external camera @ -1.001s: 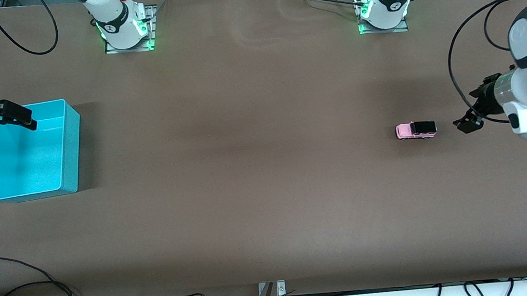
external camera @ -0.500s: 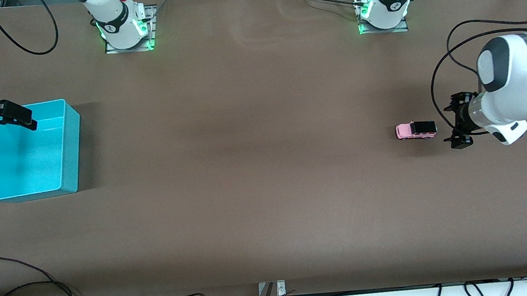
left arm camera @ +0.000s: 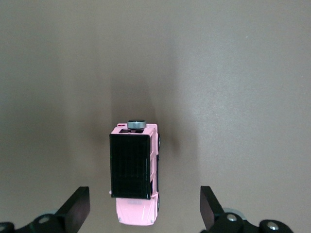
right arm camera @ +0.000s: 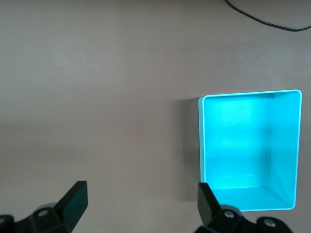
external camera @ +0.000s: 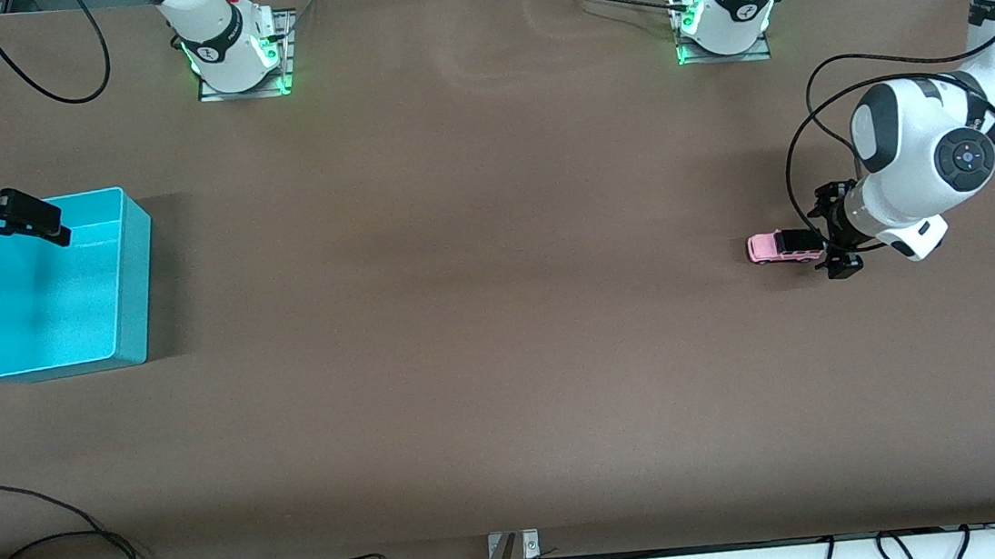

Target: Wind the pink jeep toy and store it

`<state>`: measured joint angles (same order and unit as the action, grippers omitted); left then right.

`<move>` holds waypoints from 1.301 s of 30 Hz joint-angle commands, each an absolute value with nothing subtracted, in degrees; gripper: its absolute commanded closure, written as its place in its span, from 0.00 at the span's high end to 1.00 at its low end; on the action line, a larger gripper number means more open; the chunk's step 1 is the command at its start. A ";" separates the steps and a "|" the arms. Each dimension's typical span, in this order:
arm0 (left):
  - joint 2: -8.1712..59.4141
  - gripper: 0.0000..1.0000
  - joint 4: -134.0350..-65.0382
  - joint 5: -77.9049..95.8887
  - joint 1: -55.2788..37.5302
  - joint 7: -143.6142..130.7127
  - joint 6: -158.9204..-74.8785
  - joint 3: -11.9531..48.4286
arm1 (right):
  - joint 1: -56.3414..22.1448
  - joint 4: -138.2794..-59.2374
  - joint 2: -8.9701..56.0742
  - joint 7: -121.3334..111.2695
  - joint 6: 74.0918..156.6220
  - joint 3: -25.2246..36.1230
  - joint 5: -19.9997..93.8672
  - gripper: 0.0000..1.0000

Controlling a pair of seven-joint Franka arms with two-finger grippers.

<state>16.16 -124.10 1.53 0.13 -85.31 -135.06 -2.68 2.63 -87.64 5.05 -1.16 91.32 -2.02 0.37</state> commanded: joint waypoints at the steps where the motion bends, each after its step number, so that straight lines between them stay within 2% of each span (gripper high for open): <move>1: 15.82 1.00 -126.91 3.52 1.05 -85.61 -138.95 -2.46 | 2.46 -86.92 5.36 -1.49 91.05 -2.11 -0.26 1.00; 23: 19.95 0.98 -130.78 3.52 0.53 -85.61 -148.27 -1.67 | 2.46 -86.92 5.36 -1.49 91.14 -2.11 -0.26 1.00; 30: 20.04 0.59 -130.78 4.22 0.70 -85.61 -148.27 -1.49 | 2.55 -86.92 5.36 -1.49 91.14 -2.11 -0.18 1.00; 35: 19.95 0.36 -130.87 4.22 0.70 -85.61 -148.27 -1.49 | 2.46 -86.92 5.36 -1.49 91.14 -2.11 -0.26 1.00; 39: 19.95 0.21 -130.96 4.22 0.53 -85.61 -148.18 -1.41 | 2.46 -86.92 5.36 -1.49 91.14 -2.11 -0.26 1.00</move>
